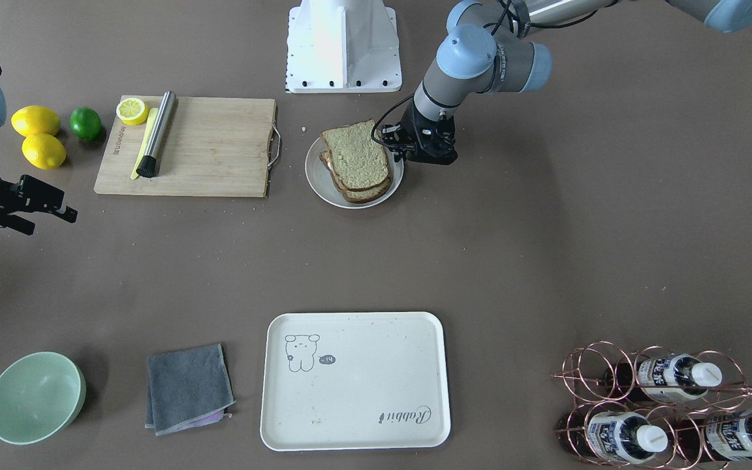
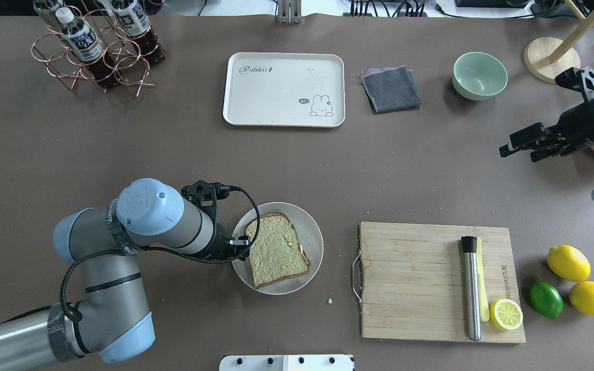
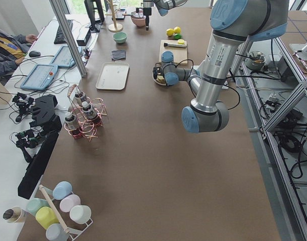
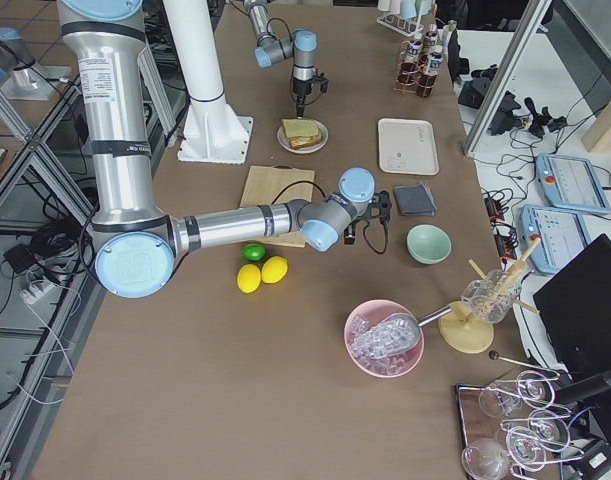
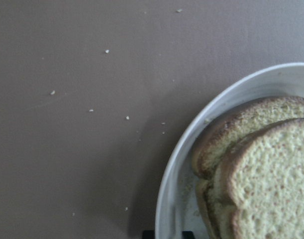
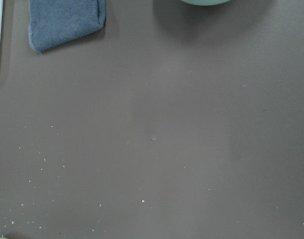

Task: Make sandwich and place on tray

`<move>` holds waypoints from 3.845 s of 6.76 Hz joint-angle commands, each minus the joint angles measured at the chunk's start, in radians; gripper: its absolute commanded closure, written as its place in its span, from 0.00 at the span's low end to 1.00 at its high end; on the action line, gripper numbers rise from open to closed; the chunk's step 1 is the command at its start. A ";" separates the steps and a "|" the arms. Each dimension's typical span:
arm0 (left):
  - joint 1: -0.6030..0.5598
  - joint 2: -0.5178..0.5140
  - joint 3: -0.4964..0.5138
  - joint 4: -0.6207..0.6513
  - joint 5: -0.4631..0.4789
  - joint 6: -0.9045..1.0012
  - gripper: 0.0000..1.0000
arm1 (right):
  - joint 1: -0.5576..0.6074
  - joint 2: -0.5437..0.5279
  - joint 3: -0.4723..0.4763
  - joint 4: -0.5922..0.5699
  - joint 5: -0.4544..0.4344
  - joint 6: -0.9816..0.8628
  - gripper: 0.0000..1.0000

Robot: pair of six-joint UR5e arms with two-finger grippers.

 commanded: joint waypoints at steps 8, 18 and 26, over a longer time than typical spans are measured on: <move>-0.432 -0.555 0.869 -0.253 -0.165 0.062 1.00 | 0.017 -0.032 0.079 0.003 0.004 0.001 0.00; -0.675 -0.053 0.249 0.251 -0.211 0.642 0.06 | 0.131 0.058 0.098 -0.430 -0.054 -0.366 0.00; -1.169 0.598 0.024 0.265 -0.485 1.515 0.03 | 0.373 -0.018 -0.013 -0.637 -0.122 -0.888 0.00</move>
